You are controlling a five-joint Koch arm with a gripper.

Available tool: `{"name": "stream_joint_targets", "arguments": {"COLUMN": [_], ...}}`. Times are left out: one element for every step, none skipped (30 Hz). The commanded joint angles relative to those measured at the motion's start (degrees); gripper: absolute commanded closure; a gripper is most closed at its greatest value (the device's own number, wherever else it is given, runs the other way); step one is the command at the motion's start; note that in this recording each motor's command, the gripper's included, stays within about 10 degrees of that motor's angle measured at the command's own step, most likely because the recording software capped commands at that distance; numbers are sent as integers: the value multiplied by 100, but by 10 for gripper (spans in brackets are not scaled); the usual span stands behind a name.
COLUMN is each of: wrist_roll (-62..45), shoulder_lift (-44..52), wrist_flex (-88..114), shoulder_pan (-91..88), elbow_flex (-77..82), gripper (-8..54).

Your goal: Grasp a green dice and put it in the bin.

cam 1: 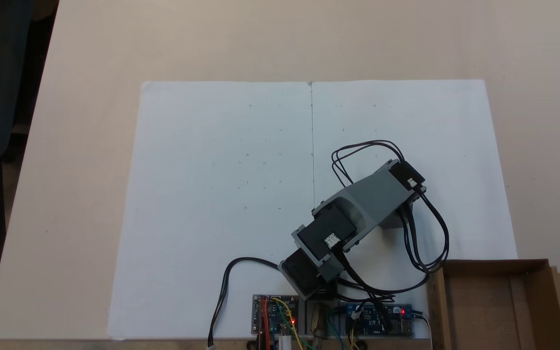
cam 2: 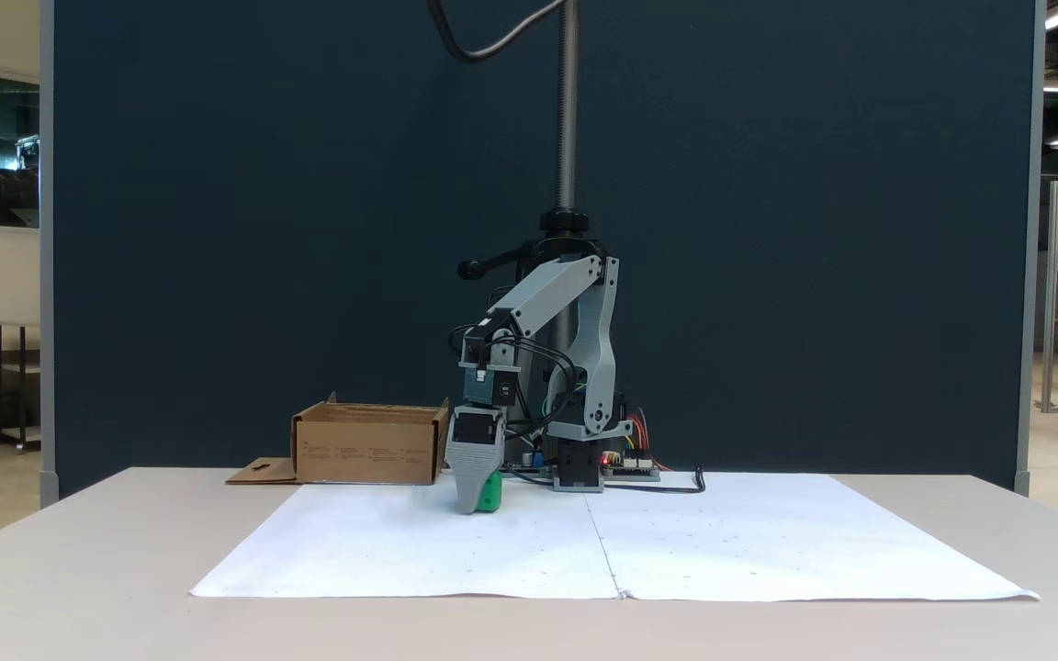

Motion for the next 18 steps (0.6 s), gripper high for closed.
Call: {"name": "stream_joint_targets", "arguments": {"wrist_roll": [703, 949, 1178, 1431, 1677, 1905, 2134, 2362, 2575, 2777, 2944, 3067, 3349, 3437, 3463, 3498, 3674, 3850], "shoulder_lift": [237, 308, 325, 369, 387, 387, 387, 387, 387, 387, 387, 387, 387, 387, 387, 387, 396, 387], "wrist_flex": [-729, -923, -1090, -1134, -1125, -1134, -1125, -1116, -1107, -1107, -1090, -1072, -1072, -1046, -1011, -949, -905, -905], "shoulder_pan": [79, 79, 97, 167, 237, 290, 360, 413, 483, 580, 677, 773, 984, 1081, 1187, 1301, 1450, 1608], "elbow_flex": [-70, -167, -360, -554, -738, -914, -1099, -1248, -1406, -1556, -1714, -1863, -2101, -2206, -2303, -2408, -2531, -2637], "gripper": [338, 338, 338, 338, 338, 338, 338, 338, 338, 338, 338, 338, 338, 338, 338, 338, 338, 338]}}
